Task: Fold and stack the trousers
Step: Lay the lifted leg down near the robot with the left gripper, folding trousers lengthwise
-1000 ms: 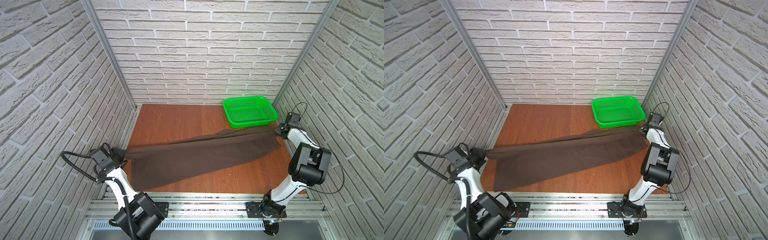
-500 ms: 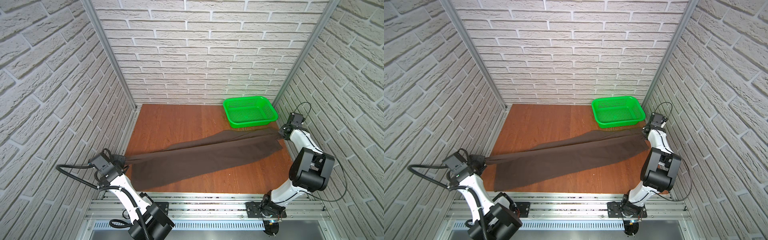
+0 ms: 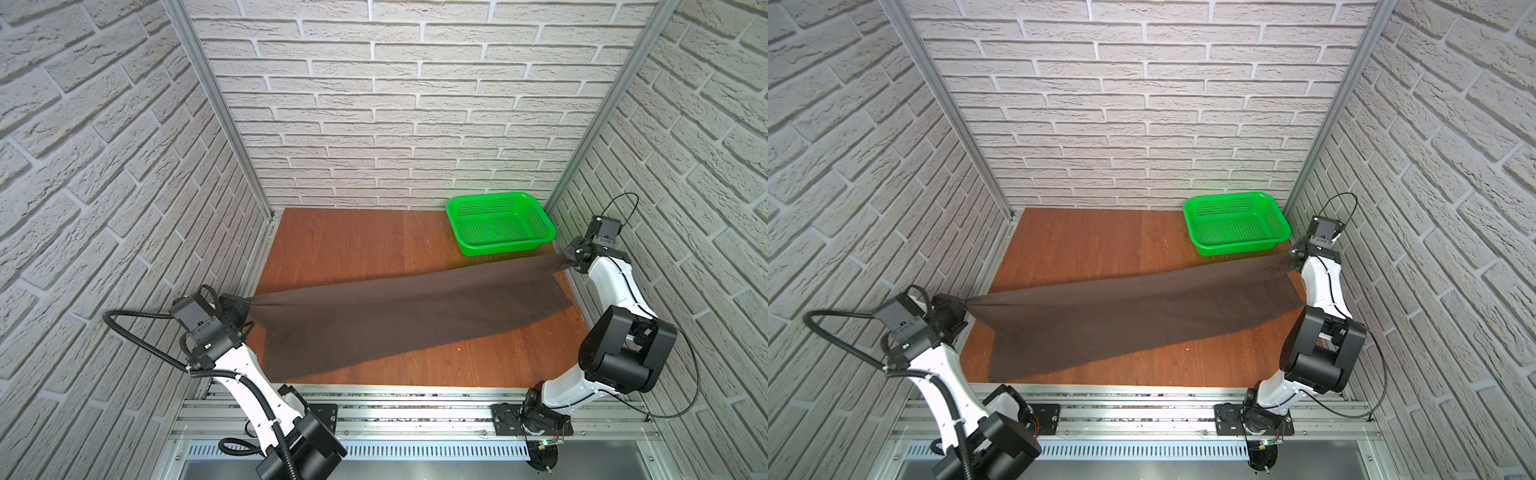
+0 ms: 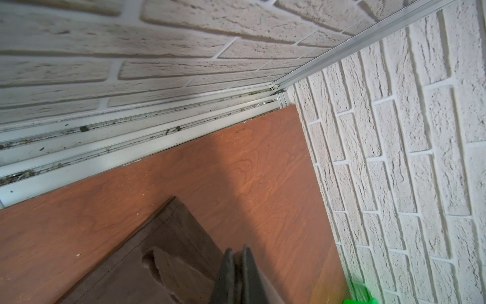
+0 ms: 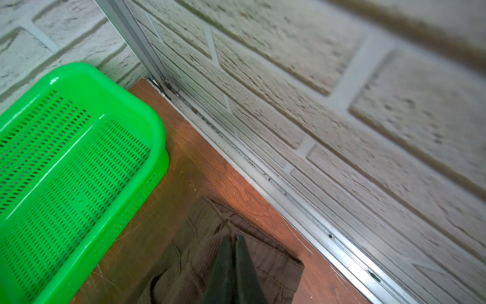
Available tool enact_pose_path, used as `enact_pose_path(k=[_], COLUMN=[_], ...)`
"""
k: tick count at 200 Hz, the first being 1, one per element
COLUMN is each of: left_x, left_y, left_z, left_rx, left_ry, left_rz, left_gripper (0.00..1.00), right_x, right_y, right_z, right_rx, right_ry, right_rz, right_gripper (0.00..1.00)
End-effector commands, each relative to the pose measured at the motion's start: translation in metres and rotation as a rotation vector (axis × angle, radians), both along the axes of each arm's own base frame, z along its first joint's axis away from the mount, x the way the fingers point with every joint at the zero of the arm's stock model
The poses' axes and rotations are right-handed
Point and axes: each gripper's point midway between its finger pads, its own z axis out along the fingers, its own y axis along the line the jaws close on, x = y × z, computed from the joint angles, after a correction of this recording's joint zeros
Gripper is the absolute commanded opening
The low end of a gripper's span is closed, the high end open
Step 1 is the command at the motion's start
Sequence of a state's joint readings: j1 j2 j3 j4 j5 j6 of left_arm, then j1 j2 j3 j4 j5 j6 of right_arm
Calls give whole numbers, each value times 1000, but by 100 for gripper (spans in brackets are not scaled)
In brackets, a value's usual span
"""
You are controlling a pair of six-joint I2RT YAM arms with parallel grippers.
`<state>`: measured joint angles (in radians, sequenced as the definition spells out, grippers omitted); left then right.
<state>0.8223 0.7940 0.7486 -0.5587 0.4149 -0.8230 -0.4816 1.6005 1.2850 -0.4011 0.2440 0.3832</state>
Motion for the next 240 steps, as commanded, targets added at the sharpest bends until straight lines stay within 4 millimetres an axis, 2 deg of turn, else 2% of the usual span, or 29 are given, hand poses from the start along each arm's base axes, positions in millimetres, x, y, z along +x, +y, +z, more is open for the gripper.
enact_pose_path(k=[1, 29, 35, 75, 94, 127, 141, 159, 199, 240], left_x=[-14, -32, -36, -61, -61, -57, -58, -64, -92, -99], left_y=[-7, -12, -13, -8, -4, 3, 4, 2, -1, 1], left_z=[-24, -56, -55, -81, -78, -51, -47, -54, -79, -89], left_rx=[-40, -97, -80, -120, -130, -99, -98, -112, -142, -174], left_ry=[53, 140, 138, 225, 194, 156, 162, 179, 290, 349], left_rz=[38, 91, 101, 210, 231, 243, 251, 271, 362, 394], left_gripper=[0, 0, 0, 0, 0, 0, 0, 0, 0, 0], right_x=[-17, -28, -30, -40, -39, -38, -42, -52, -64, -68], right_y=[-17, -20, -21, -25, -26, -26, -27, -31, -35, -37], right_z=[0, -16, -20, -41, -42, -32, -30, -34, -46, -57], right_rx=[-83, -88, -88, -81, -77, -72, -85, -94, -101, -103], right_ry=[24, 73, 87, 158, 165, 142, 150, 175, 239, 294], right_rz=[-66, -111, -119, -163, -172, -182, -194, -219, -248, -253], right_gripper=[5, 6, 6, 6, 6, 6, 5, 6, 6, 6])
